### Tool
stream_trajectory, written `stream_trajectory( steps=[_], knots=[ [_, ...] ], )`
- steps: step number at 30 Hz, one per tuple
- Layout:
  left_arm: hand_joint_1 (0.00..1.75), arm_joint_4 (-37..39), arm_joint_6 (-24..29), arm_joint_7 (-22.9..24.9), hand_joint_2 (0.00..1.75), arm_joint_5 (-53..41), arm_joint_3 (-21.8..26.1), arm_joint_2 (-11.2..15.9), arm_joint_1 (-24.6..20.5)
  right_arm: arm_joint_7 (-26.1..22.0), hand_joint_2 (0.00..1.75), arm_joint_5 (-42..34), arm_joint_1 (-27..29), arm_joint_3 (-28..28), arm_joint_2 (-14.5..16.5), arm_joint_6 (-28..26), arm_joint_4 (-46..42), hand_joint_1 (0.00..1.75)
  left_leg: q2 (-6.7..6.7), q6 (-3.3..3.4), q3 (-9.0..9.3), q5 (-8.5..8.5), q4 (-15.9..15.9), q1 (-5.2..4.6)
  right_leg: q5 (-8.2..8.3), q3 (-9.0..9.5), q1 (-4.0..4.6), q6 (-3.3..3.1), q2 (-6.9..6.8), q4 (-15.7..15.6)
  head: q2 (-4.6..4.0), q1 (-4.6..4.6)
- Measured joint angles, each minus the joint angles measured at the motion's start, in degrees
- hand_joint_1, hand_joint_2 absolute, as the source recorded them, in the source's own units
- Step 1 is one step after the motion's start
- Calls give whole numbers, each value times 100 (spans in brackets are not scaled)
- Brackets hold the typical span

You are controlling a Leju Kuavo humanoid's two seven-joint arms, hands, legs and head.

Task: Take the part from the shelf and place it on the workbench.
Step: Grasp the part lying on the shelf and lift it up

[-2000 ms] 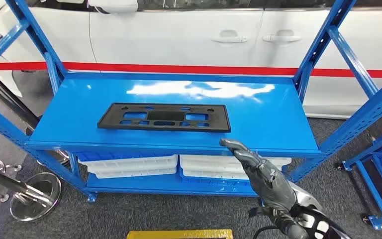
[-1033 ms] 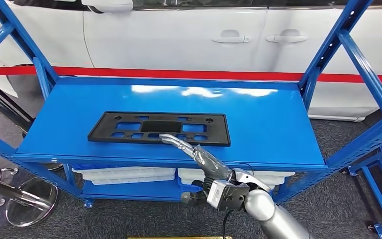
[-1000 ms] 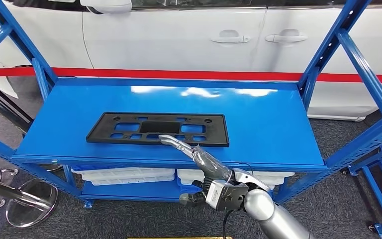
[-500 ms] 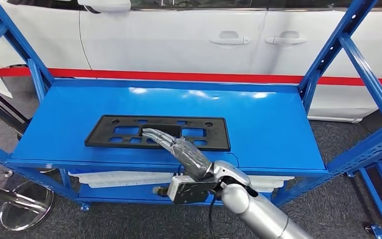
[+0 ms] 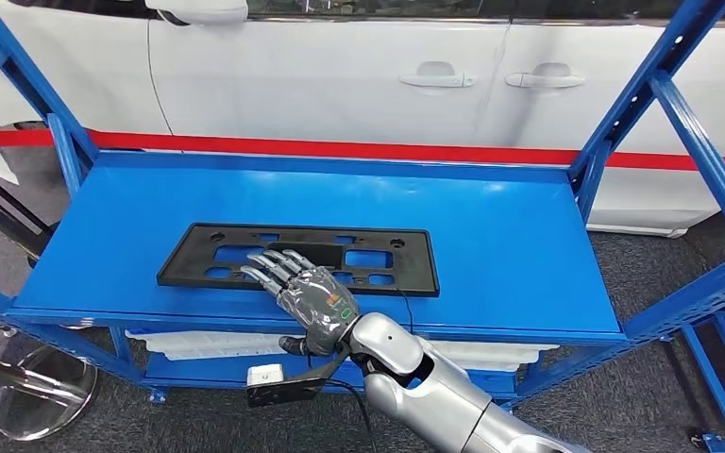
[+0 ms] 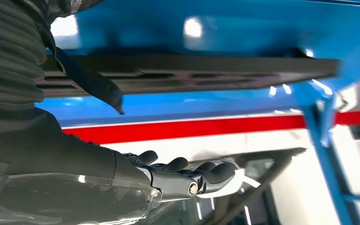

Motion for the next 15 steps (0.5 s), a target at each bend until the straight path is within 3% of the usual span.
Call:
stream_trajectory(
  steps=[2, 5, 6, 7, 8, 10, 11, 12, 15],
  knots=[
    [0, 0, -16, -4, 0, -44, -2, 12, -5, 28, 175, 117, -45, 5, 99, -39, 302, 0, 14, -50, -74, -157, 205, -22, 3, 95, -61, 7, -19, -149, 0, -3],
    [0, 0, -29, -11, 0, -99, -4, 40, -16, 31, 175, 212, -85, 39, 198, 106, 741, 0, 20, -123, -629, -639, 1306, -15, -17, 140, -92, 14, -34, -177, 0, -6],
    [0, 0, -29, -13, 0, -113, -4, 53, -9, 33, 175, 247, -77, 59, 211, 157, 868, 0, 21, -145, -802, -702, 1605, -12, -37, 138, -94, 17, -36, -152, 0, -6],
    [0, 0, -29, -13, 0, -124, -4, 62, 0, 38, 175, 279, -68, 79, 221, 186, 980, 0, 22, -163, -880, -652, 1697, -6, -62, 135, -99, 26, -33, -119, 0, -6],
    [0, 0, -29, -13, 0, -134, -4, 71, 8, 50, 175, 314, -60, 97, 235, 190, 1074, 0, 23, -177, -843, -491, 1553, 2, -92, 135, -107, 41, -27, -80, 0, -7],
    [0, 0, -30, -13, 0, -151, -4, 80, 10, 114, 175, 395, -55, 122, 276, 144, 1203, 0, 33, -193, -516, -53, 784, 22, -151, 152, -122, 90, -13, -21, 0, -7],
    [0, 0, -30, -13, 0, -165, -4, 81, 5, 164, 175, 446, -58, 132, 305, 82, 1267, 0, 32, -183, -356, 84, 427, 20, -175, 150, -114, 116, -5, 10, 0, -6],
    [0, 0, -31, -11, 0, -180, -4, 81, -2, 210, 175, 487, -62, 139, 337, 2, 1332, 0, 30, -156, -259, 146, 212, 16, -188, 143, -103, 140, 0, 27, 1, -5],
    [0, 0, -32, -8, 0, -234, -4, 81, -9, 315, 175, 552, -76, 145, 435, -306, 1517, 0, 17, -36, -227, 128, 142, -3, -216, 108, -86, 191, 5, 76, 1, -4]
  ],
)
